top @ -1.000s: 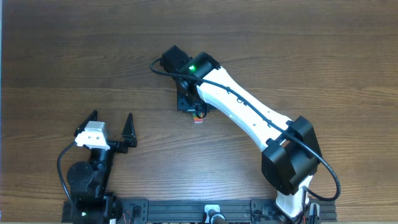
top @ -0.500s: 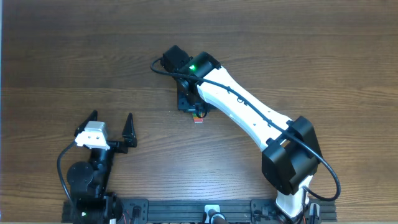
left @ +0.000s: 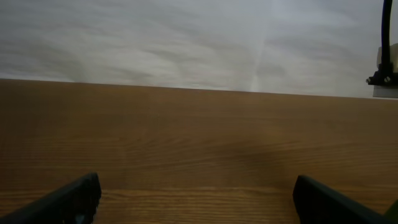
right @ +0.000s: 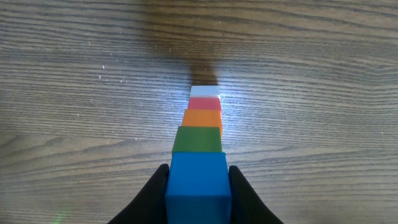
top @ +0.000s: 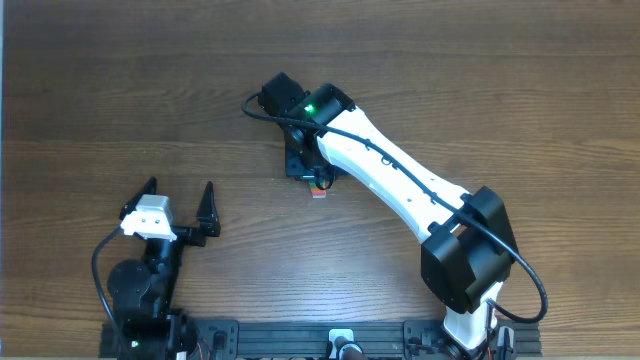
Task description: Stack Cubes
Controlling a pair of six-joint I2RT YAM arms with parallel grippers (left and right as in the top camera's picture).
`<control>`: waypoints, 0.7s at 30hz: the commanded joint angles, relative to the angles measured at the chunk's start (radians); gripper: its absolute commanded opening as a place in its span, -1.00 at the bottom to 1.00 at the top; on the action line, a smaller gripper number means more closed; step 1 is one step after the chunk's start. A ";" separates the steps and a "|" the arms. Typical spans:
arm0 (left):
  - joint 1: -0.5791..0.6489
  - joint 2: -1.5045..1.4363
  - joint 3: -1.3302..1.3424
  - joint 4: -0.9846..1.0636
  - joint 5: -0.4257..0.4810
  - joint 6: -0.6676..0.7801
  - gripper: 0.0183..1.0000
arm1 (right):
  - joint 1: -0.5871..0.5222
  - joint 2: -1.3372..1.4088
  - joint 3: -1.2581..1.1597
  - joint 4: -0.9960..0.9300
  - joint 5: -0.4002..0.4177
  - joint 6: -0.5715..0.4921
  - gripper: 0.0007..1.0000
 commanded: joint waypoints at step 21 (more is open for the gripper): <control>0.005 -0.007 -0.008 0.001 -0.002 0.011 1.00 | 0.002 0.008 -0.008 0.002 0.025 0.010 -0.59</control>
